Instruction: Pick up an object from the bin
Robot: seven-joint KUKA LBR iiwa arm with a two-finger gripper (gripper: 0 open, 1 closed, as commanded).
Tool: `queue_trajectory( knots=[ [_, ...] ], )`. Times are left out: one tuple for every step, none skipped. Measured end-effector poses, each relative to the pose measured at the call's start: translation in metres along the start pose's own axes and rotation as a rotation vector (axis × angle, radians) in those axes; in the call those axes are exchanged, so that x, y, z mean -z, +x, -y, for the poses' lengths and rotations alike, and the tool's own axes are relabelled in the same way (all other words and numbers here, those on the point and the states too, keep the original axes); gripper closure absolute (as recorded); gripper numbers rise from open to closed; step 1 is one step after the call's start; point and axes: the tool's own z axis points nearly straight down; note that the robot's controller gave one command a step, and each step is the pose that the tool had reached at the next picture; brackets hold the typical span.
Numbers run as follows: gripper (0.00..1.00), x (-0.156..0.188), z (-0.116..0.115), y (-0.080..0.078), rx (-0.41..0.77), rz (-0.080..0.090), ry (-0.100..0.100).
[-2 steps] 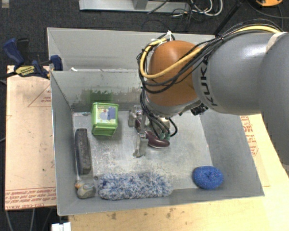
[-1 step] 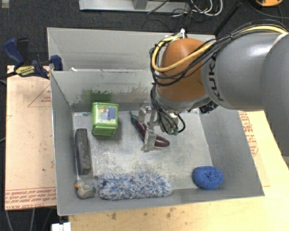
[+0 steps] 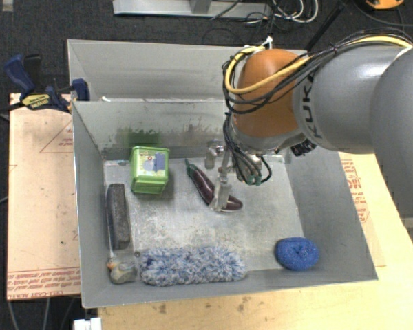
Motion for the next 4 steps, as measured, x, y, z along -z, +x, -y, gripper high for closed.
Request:
queue_trajectory(
  knots=[
    [0.00, -0.005, 0.007, 0.005, -0.019, -0.002, -0.006],
    [1.00, -0.070, 0.027, -0.005, -0.062, -0.001, -0.004],
    [1.00, -0.070, 0.027, -0.005, -0.062, -0.001, -0.004],
    [1.00, 0.043, 0.035, -0.030, -0.082, 0.000, -0.004]
  ],
)
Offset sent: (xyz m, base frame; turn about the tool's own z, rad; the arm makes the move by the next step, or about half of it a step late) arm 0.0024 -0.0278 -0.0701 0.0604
